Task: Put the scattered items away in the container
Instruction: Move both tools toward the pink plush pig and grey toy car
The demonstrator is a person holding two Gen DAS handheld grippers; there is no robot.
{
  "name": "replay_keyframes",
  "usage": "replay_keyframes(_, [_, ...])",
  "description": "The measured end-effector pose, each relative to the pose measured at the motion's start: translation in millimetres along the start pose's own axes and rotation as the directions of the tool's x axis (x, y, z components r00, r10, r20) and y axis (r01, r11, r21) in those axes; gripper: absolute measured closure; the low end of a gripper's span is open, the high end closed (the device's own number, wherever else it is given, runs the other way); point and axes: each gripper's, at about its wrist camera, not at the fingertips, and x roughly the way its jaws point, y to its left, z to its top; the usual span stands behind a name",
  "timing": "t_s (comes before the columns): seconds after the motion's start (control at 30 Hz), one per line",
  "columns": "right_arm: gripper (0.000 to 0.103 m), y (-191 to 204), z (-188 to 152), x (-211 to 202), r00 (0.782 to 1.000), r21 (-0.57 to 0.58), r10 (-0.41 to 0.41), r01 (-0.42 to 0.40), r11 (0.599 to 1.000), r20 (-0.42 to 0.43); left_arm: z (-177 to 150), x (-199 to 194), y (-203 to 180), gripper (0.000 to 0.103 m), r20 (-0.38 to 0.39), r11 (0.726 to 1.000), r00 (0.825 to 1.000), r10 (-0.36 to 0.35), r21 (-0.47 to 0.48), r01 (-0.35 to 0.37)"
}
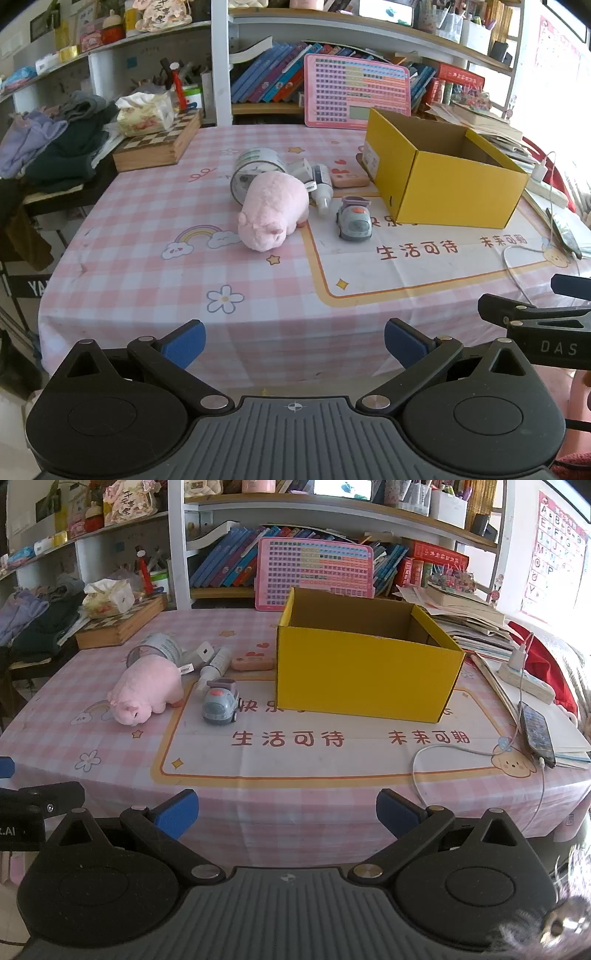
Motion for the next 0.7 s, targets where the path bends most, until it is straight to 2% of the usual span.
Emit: replay_keyframes(0.7, [0.000, -1.7, -2.0, 0.5, 1.000, 0.018, 0.015, -0.015, 1.000, -0.007, -0.6, -3.4, -1.8, 0.000, 0.001, 1.000, 1.000, 0.002, 0.009, -0.002])
